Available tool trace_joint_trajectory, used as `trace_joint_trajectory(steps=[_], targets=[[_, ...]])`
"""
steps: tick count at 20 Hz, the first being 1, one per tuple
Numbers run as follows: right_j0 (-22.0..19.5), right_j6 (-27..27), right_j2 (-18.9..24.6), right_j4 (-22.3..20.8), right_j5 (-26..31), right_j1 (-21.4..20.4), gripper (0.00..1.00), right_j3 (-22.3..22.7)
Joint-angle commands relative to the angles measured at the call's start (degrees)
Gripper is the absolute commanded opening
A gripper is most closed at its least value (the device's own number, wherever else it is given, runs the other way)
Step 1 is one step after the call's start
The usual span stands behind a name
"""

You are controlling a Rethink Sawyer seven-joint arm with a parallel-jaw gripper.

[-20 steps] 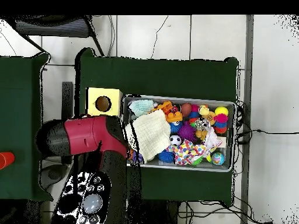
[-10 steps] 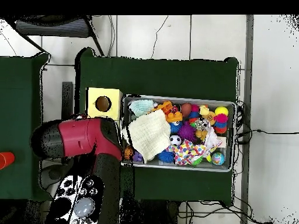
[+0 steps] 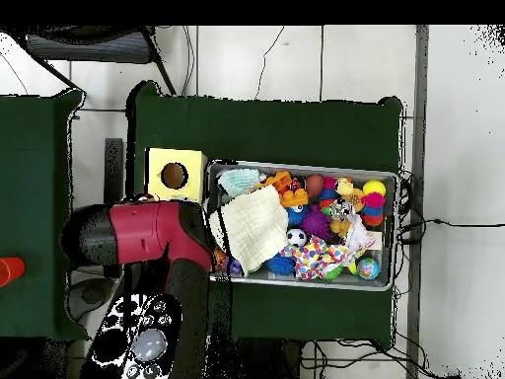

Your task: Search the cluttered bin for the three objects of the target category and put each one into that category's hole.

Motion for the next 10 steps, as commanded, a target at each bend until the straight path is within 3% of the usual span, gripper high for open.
trace_joint_trajectory(steps=[1,10], targets=[[0.24,13.35,0.01,2.38,-3.96,3.54,0.00,6.23],[1.86,14.12,-1.16,4.87,-2.08,3.40,0.00,6.66]])
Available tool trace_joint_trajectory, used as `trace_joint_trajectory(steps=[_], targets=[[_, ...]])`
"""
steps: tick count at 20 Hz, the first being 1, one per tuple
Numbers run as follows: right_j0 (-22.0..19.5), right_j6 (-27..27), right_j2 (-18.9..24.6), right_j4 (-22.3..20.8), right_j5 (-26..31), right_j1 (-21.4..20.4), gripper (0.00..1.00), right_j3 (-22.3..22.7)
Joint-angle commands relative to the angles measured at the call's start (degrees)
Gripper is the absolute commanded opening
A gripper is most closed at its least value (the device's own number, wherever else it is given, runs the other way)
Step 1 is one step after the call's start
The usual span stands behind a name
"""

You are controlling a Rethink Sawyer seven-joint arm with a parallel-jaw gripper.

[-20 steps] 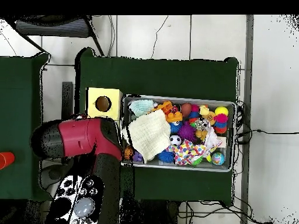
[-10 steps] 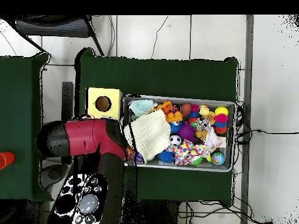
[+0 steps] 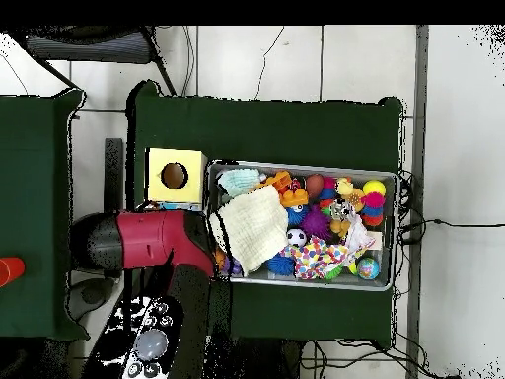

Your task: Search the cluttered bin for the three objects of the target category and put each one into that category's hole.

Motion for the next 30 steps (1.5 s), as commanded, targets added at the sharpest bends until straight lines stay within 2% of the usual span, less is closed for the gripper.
trace_joint_trajectory(steps=[1,5,17,30], targets=[[1.06,14.35,0.26,3.31,-1.19,2.05,0.00,4.77],[1.78,14.51,-0.77,4.20,0.09,2.02,0.00,4.34],[3.37,13.67,-1.74,6.90,-0.81,3.10,0.00,4.62],[3.73,13.74,-1.16,10.01,-2.59,3.82,0.00,7.37]])
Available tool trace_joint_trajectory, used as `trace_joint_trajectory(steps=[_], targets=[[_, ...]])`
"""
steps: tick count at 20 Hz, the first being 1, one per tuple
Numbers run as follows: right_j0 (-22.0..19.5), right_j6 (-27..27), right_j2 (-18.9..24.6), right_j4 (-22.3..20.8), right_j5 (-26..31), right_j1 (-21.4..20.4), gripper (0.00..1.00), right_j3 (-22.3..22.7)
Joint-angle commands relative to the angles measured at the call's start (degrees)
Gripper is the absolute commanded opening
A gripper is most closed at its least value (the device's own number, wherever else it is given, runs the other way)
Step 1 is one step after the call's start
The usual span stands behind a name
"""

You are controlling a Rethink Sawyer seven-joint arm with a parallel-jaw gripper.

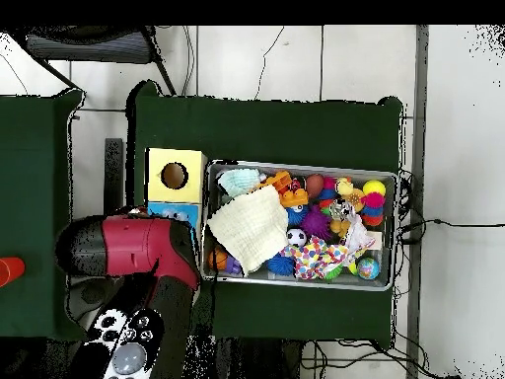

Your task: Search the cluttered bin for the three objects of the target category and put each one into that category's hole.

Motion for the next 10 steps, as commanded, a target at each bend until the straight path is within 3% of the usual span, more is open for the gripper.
trace_joint_trajectory(steps=[1,6,7,10], targets=[[-0.20,13.72,1.89,3.19,-2.60,2.78,0.00,6.83],[0.84,14.38,1.03,3.82,0.05,3.31,0.00,6.09],[0.84,14.10,1.00,4.49,1.60,3.41,1.00,6.03],[-0.30,13.22,1.93,5.19,5.76,3.50,1.00,5.50]])
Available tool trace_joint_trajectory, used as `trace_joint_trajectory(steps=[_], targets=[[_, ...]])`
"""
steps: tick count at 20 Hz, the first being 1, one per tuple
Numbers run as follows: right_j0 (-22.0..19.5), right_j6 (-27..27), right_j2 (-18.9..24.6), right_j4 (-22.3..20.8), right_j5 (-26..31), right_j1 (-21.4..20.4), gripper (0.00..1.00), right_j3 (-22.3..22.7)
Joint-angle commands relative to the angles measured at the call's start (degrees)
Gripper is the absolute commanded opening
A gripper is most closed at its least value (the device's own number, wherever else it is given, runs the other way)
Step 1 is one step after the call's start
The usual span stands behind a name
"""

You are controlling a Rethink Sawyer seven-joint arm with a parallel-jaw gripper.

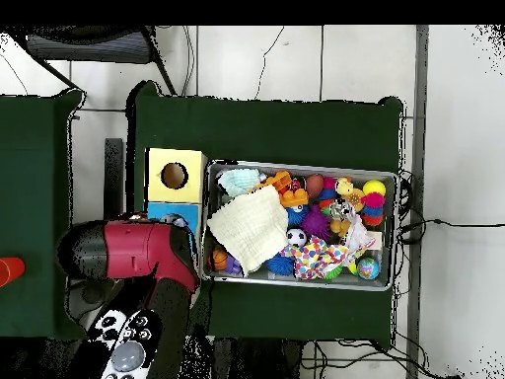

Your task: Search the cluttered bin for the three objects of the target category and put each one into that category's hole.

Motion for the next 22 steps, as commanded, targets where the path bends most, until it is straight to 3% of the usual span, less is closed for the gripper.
trace_joint_trajectory(steps=[1,9,14,22], targets=[[-1.46,12.87,2.30,3.55,6.41,2.52,1.00,3.90],[-1.75,13.26,0.66,4.04,6.44,3.14,1.00,2.27],[-5.57,6.44,-0.26,1.51,9.22,-0.12,1.00,0.44],[-10.55,-0.28,1.40,-1.58,6.50,-2.37,1.00,0.21]])
